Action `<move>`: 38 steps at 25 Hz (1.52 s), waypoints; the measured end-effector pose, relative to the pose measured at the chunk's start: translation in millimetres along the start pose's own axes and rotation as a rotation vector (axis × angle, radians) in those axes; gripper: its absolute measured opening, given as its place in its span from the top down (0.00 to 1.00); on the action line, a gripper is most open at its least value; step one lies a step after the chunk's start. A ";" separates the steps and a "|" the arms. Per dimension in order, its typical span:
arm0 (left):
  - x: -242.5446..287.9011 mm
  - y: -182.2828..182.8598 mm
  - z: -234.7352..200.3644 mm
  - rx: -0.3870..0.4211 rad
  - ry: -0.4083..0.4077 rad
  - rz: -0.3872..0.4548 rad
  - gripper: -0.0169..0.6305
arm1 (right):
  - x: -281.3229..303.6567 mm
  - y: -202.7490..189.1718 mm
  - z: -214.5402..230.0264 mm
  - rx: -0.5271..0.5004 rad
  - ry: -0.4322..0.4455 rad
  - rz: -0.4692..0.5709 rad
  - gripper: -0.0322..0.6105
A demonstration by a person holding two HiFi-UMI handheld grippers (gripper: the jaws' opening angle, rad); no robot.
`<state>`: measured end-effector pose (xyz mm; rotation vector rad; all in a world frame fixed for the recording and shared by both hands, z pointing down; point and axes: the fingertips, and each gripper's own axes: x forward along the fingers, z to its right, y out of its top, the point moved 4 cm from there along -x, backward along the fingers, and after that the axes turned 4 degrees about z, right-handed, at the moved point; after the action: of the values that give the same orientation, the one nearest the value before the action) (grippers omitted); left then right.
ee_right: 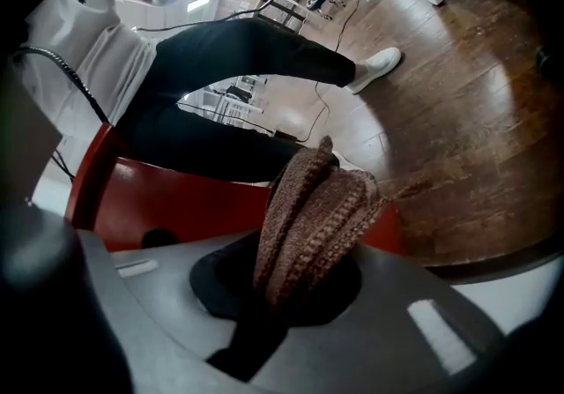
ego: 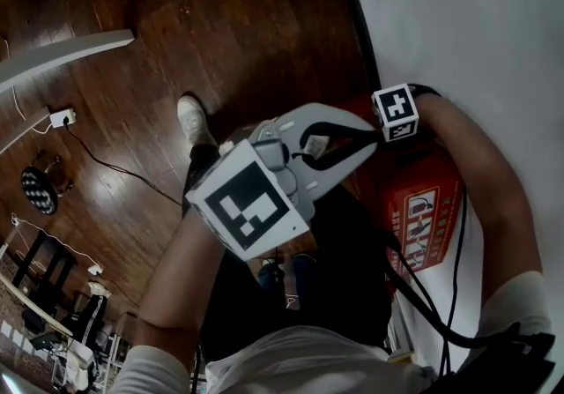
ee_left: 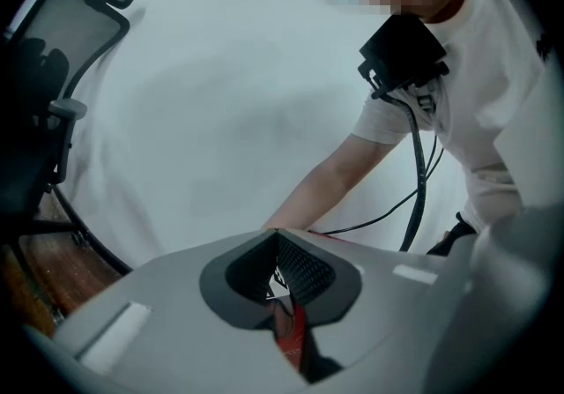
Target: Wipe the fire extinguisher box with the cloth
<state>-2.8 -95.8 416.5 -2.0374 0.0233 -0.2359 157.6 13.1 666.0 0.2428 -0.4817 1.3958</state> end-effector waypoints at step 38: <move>11.4 -100.6 -69.3 -0.089 0.028 0.022 0.97 | 90.1 -8.4 181.6 0.065 -0.301 0.028 0.89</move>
<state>-12.4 -111.6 537.8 -2.1208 0.0749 -0.2538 141.8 11.2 868.3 0.5044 -0.6900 1.4100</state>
